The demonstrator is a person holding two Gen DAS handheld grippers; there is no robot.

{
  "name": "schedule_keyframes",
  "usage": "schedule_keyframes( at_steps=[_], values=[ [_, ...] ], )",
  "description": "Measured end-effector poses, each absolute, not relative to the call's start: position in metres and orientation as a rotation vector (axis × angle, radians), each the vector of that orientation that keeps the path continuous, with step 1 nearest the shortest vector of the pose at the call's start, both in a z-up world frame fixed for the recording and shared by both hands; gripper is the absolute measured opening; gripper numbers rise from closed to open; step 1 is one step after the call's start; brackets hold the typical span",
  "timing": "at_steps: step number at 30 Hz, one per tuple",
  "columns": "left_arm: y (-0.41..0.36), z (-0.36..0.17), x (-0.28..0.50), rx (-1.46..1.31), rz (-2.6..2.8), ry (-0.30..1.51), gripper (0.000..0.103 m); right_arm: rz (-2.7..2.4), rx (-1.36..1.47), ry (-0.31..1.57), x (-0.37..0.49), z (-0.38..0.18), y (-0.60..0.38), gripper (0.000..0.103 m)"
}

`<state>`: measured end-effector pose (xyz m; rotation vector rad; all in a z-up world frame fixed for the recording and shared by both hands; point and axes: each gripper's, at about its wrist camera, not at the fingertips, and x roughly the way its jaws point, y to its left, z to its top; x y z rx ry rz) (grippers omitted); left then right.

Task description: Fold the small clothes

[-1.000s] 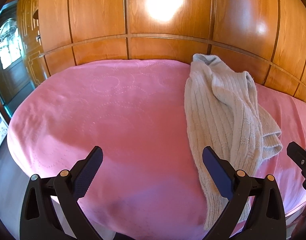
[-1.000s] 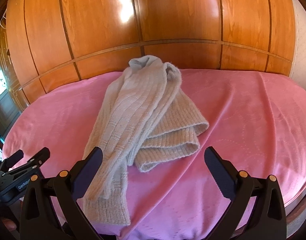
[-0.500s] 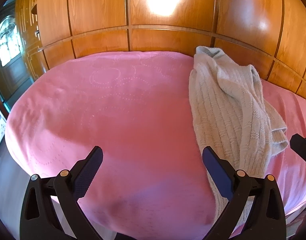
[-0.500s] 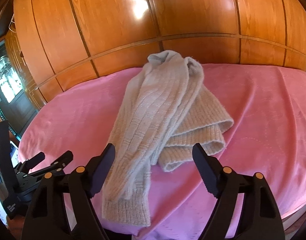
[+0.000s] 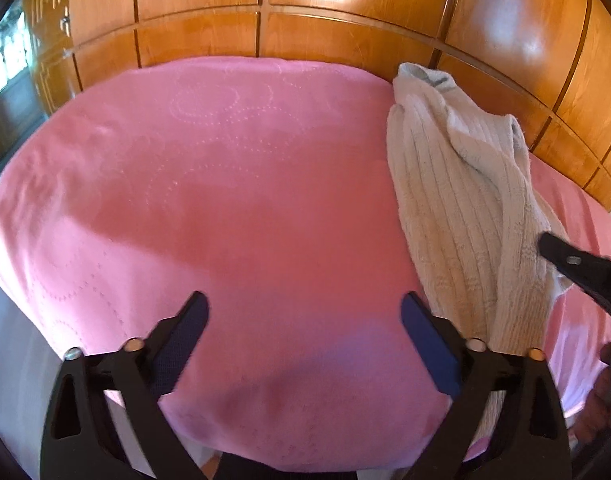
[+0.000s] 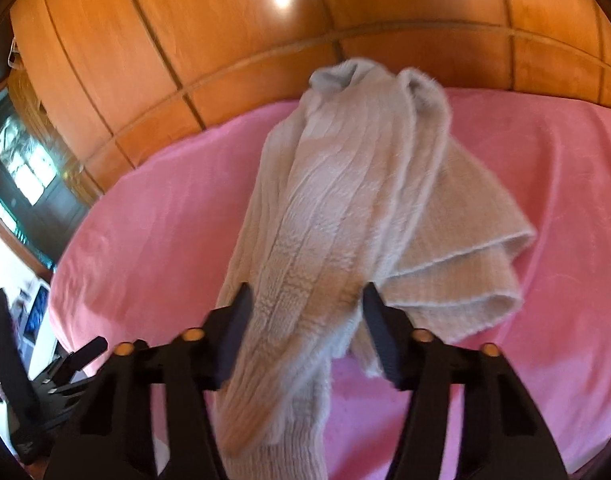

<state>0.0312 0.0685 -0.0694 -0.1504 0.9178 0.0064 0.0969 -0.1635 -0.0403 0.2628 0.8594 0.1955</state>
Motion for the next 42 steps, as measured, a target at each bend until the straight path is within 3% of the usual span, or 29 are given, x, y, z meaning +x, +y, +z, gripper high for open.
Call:
schedule_keyframes(
  at_steps=[2, 3, 4, 6, 13, 17, 20, 21, 24, 25, 26, 28, 29, 30, 31, 38, 42],
  values=[
    [0.070, -0.073, 0.033, -0.170, -0.026, 0.944, 0.074, 0.211, 0.234, 0.905, 0.106, -0.053, -0.158, 0.037],
    [0.071, -0.076, 0.034, -0.194, -0.051, 0.960, 0.069, 0.220, 0.220, 0.907, 0.106, -0.054, -0.158, 0.024],
    [0.072, -0.077, 0.035, -0.209, -0.069, 0.972, 0.058, 0.211, 0.178, 0.886, 0.103, -0.051, -0.158, 0.019],
    [0.069, -0.081, 0.039, -0.231, -0.115, 1.002, 0.052, 0.202, 0.137, 0.855, 0.097, -0.041, -0.164, 0.012],
    [0.027, -0.083, 0.051, -0.187, -0.292, 1.016, 0.053, -0.087, -0.057, 0.702, 0.090, 0.001, -0.249, 0.011],
    [-0.005, -0.088, 0.054, -0.126, -0.355, 1.027, 0.074, -0.307, -0.074, 0.689, 0.121, 0.010, -0.325, 0.011],
    [-0.031, -0.093, 0.052, -0.024, -0.384, 1.025, 0.075, -0.453, -0.076, 0.703, 0.150, 0.010, -0.378, 0.011],
    [-0.038, -0.095, 0.050, 0.013, -0.392, 1.019, 0.073, -0.504, -0.082, 0.717, 0.162, 0.008, -0.397, 0.011],
    [-0.050, -0.103, 0.048, 0.108, -0.409, 0.981, 0.041, -0.590, -0.037, 0.772, 0.190, -0.006, -0.443, 0.011],
    [-0.052, -0.102, 0.047, 0.107, -0.427, 0.971, 0.018, -0.598, -0.021, 0.791, 0.201, -0.011, -0.451, 0.011],
    [-0.052, -0.100, 0.047, 0.097, -0.445, 0.972, 0.012, -0.606, 0.007, 0.813, 0.209, -0.017, -0.462, 0.011],
    [-0.042, -0.093, 0.047, 0.059, -0.467, 0.971, 0.010, -0.592, 0.056, 0.854, 0.221, -0.027, -0.476, 0.017],
    [-0.042, -0.088, 0.048, 0.035, -0.477, 0.970, 0.010, -0.584, 0.070, 0.857, 0.222, -0.029, -0.479, 0.025],
    [-0.031, -0.079, 0.050, -0.005, -0.488, 0.959, 0.010, -0.574, 0.079, 0.849, 0.221, -0.030, -0.480, 0.048],
    [-0.022, -0.072, 0.053, -0.025, -0.484, 0.947, 0.010, -0.559, 0.086, 0.830, 0.217, -0.030, -0.476, 0.061],
    [0.121, -0.021, 0.116, -0.284, -0.188, 0.829, 0.009, -0.187, 0.283, 0.838, 0.187, -0.026, -0.408, 0.061],
    [0.206, -0.003, 0.169, -0.375, 0.127, 0.766, 0.012, 0.108, 0.469, 0.863, 0.184, -0.036, -0.352, 0.055]
  ],
)
